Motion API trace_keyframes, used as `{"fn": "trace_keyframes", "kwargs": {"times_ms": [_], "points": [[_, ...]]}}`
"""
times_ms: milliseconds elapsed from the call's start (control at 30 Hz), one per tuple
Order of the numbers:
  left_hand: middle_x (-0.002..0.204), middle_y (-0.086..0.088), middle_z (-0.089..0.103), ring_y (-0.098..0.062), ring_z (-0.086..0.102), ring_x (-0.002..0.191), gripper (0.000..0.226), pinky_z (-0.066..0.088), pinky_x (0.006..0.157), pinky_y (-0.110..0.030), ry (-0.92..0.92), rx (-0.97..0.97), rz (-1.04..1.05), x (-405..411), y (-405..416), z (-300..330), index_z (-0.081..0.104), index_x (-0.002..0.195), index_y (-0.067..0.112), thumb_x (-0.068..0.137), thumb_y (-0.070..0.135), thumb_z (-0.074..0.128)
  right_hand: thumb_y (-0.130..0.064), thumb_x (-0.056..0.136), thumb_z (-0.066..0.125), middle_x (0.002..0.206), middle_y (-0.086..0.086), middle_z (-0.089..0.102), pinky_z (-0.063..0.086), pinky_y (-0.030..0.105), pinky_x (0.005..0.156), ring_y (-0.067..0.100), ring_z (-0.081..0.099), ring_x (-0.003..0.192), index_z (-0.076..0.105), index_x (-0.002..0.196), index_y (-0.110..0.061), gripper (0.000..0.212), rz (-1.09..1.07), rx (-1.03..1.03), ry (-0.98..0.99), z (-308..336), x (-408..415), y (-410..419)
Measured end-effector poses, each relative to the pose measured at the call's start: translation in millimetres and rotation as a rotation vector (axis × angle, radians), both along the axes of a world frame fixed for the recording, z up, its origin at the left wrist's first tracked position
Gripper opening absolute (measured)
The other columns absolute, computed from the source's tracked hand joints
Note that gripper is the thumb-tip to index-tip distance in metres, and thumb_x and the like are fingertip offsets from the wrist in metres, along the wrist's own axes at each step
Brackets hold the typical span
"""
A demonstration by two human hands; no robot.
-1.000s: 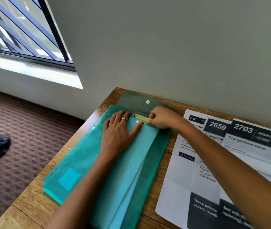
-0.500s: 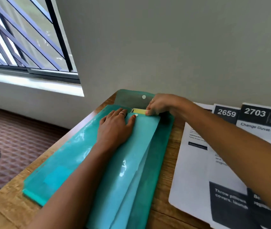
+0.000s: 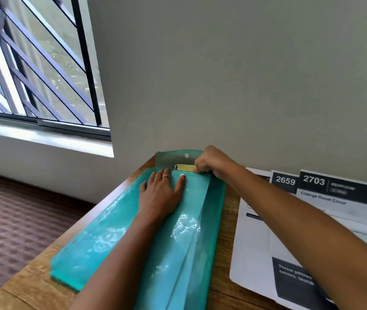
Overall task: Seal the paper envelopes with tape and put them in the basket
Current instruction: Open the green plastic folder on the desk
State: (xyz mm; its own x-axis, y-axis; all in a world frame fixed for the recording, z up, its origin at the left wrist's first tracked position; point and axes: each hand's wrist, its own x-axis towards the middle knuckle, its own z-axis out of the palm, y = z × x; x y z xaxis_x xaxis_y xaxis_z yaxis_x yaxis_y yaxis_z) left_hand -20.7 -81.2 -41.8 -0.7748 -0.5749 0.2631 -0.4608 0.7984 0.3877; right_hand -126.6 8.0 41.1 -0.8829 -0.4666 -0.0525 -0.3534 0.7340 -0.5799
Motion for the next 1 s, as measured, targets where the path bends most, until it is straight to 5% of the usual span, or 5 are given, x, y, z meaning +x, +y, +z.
{"fn": "trace_keyframes", "kwargs": {"times_ms": [233,367,500,767,1000], "points": [[0.155,0.003,0.018,-0.014,0.003,0.144,0.076,-0.005,0.115,-0.049,0.008,-0.028,-0.061,0,2,2,0.02,0.147,0.021,0.087,0.069,0.022,-0.007,0.079,0.066,0.084,0.008,0.052,0.036,0.025,0.053,0.023,0.051,0.081,0.055,0.089,-0.005,0.015,-0.014,-0.051,0.001,-5,-5,-1],[0.156,0.002,0.018,-0.015,0.004,0.144,0.079,-0.006,0.114,-0.051,-0.043,-0.011,-0.064,0,2,2,0.017,0.148,0.021,0.086,0.071,0.018,-0.009,0.081,0.055,0.093,0.005,0.067,0.051,0.031,0.072,0.025,0.062,0.086,0.068,0.094,-0.011,0.018,0.105,0.016,0.373,-1,-11,4],[0.155,0.004,0.021,-0.016,0.011,0.144,0.079,-0.001,0.114,-0.054,-0.069,0.007,-0.062,1,4,3,0.02,0.147,0.022,0.086,0.072,0.016,-0.006,0.082,0.053,0.096,0.004,0.067,0.048,0.034,0.073,0.025,0.061,0.088,0.064,0.102,-0.017,0.026,0.303,0.145,0.777,6,-11,15],[0.155,0.004,0.022,-0.016,0.014,0.143,0.08,0.0,0.114,-0.054,-0.062,0.019,-0.054,2,3,3,0.02,0.148,0.023,0.086,0.073,0.015,0.007,0.072,0.063,0.082,0.004,0.069,0.047,0.032,0.066,0.027,0.061,0.079,0.069,0.088,-0.011,0.025,0.276,-0.149,1.141,-6,-14,15],[0.156,0.003,0.018,-0.018,0.011,0.143,0.082,-0.001,0.114,-0.054,-0.043,0.029,-0.048,2,3,2,0.015,0.149,0.023,0.085,0.074,0.016,-0.006,0.09,0.052,0.099,0.006,0.065,0.043,0.029,0.068,0.027,0.061,0.084,0.061,0.1,-0.01,0.014,0.355,-0.233,0.981,-7,-10,20]]}}
